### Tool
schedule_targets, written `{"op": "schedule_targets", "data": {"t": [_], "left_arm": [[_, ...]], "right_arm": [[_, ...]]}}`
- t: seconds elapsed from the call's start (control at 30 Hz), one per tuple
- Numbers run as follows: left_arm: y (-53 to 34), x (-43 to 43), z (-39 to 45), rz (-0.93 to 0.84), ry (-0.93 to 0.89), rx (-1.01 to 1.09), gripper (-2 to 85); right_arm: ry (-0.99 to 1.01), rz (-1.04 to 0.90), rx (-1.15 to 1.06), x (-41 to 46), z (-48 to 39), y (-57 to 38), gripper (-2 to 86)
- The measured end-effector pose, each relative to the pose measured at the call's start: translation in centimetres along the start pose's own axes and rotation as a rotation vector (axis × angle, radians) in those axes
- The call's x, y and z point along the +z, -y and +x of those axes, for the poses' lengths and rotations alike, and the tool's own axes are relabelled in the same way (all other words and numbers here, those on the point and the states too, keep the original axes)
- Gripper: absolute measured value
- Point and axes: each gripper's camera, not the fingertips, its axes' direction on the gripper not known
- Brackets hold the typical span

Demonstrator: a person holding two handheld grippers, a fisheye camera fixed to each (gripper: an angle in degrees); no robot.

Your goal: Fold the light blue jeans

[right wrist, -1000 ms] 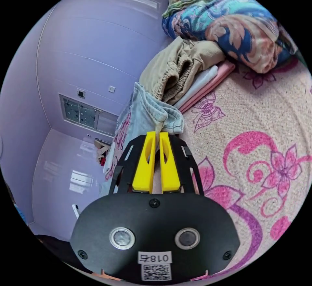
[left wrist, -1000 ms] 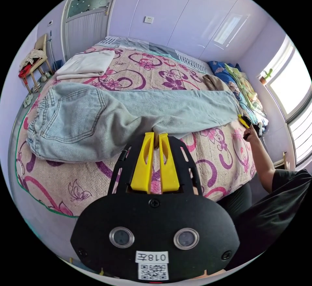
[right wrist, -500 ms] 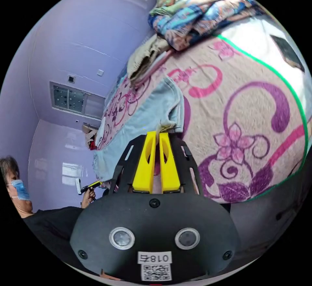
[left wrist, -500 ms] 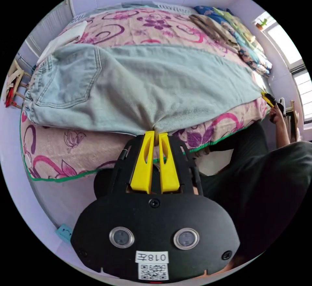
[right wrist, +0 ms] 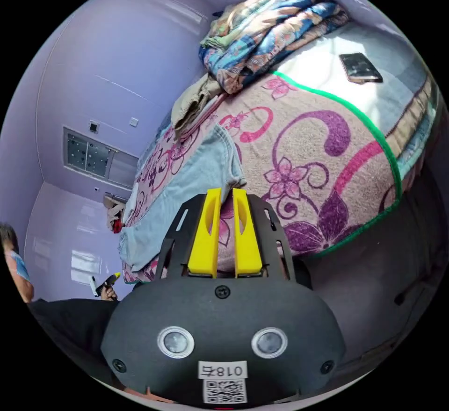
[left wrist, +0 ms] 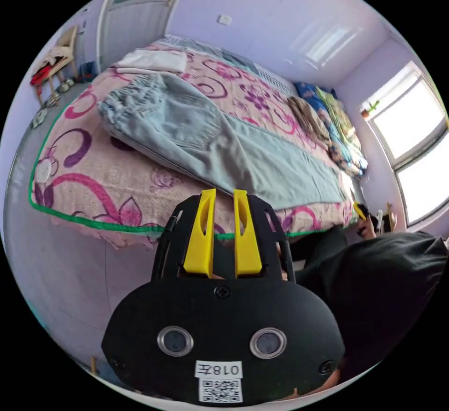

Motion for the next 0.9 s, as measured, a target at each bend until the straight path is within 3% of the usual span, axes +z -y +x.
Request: {"op": "schedule_targets", "data": {"t": [0.07,0.23,0.37,0.53,0.77,0.9], "left_arm": [[-0.4,-1.9,-5.3,0.185,0.059,-0.165,7.1],[0.8,0.2,-14.5,0.349,-0.005,-0.385,12.5],[2.2,3.5,-19.6,0.333,-0.022,-0.512,17.8],[2.8,5.9,-22.1,0.261,0.033,-0.504,13.7],[-4.7,2.9,-22.5,0.429,0.103,-0.461,7.9],[-9.5,4.1,-25.9,0.521,-0.061,-0.586,7.2]], "right_arm": [[0.016,0.009,-0.138,0.4,-3.5,-0.5,6.1],[0.220,-0.194,-0.579,11.4,-19.5,-0.5,8.0],[0.352,-0.381,-0.825,22.8,-31.7,-3.1,8.2],[0.191,-0.557,-1.152,38.8,-45.1,-9.0,8.3],[0.019,-0.734,-1.474,48.0,-50.7,-15.4,7.3],[0.036,-0.843,-1.532,49.6,-51.0,-17.0,3.5]]}}
